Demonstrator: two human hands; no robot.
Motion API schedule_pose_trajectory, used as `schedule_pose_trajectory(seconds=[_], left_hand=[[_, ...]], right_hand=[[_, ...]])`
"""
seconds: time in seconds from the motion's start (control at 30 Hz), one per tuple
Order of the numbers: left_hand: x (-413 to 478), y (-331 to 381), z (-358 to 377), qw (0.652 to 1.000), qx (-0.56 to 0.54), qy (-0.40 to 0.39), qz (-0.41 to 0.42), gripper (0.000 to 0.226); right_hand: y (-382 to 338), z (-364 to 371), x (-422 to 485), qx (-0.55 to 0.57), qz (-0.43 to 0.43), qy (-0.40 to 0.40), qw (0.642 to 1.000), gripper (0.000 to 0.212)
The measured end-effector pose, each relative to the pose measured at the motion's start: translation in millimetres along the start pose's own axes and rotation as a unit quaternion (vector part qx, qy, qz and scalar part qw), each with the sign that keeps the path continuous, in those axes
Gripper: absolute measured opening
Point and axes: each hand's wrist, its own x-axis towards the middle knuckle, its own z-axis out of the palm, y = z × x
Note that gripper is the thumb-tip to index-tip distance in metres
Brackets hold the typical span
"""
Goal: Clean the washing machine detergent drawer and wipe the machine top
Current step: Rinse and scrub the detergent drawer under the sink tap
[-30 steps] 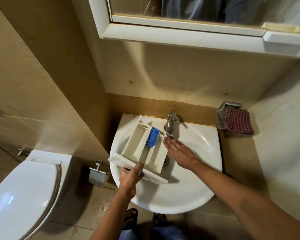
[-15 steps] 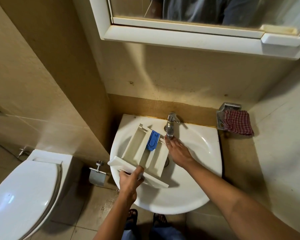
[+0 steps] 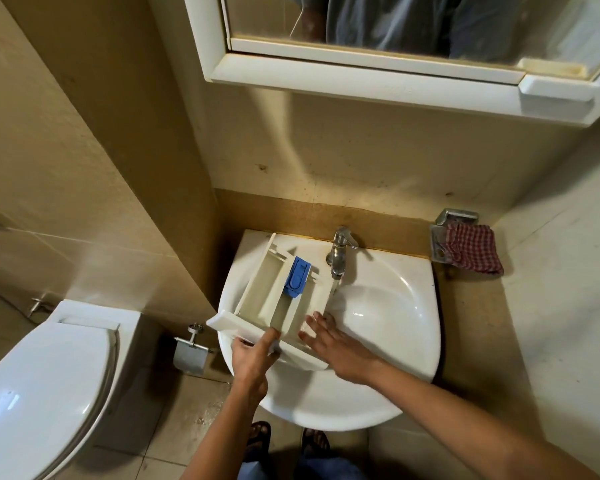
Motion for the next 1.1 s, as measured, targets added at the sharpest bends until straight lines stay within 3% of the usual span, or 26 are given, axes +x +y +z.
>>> schedule_pose_trajectory(seconds=[0.1, 0.2, 0.27, 0.4, 0.53, 0.67, 0.9, 1.0, 1.1], left_hand=[[-4.7, 4.3, -0.4, 1.000, 0.004, -0.024, -0.009, 0.058], [-4.2, 6.4, -1.6, 0.998, 0.036, -0.048, -0.017, 0.067], [-4.3, 8.4, -2.6, 0.997, 0.047, -0.056, -0.020, 0.075], [-4.0, 16.4, -9.9, 0.995, 0.086, -0.052, -0.028, 0.039], [-1.7, 18.0, -21.1, 0.986, 0.137, -0.081, -0.046, 0.064], [-4.4, 23.9, -12.9, 0.977, 0.173, -0.115, -0.052, 0.057], [-0.4, 34.6, -8.6, 0.965, 0.214, -0.140, -0.059, 0.064], [-2.4, 37.4, -9.1, 0.960, 0.226, -0.148, -0.069, 0.062], [-5.5, 41.2, -4.4, 0.956, 0.238, -0.154, -0.071, 0.058]], right_hand=[[31.1, -18.5, -3.1, -0.053, -0.034, 0.005, 0.998, 0.092], [46.3, -40.1, 1.9, -0.049, 0.079, 0.064, 0.994, 0.085], [47.3, -43.9, 8.3, -0.031, 0.110, 0.079, 0.990, 0.081], [46.0, -44.5, 11.9, 0.041, 0.158, 0.101, 0.981, 0.083], [48.8, -38.5, 0.2, 0.052, 0.190, 0.137, 0.971, 0.078], [56.2, -41.0, -14.3, 0.127, 0.246, 0.146, 0.950, 0.063], [60.8, -72.9, -18.0, 0.353, 0.353, 0.147, 0.854, 0.039], [59.9, -81.1, -20.2, 0.399, 0.391, 0.157, 0.815, 0.034], [60.3, -82.1, -25.3, 0.396, 0.413, 0.160, 0.805, 0.037]])
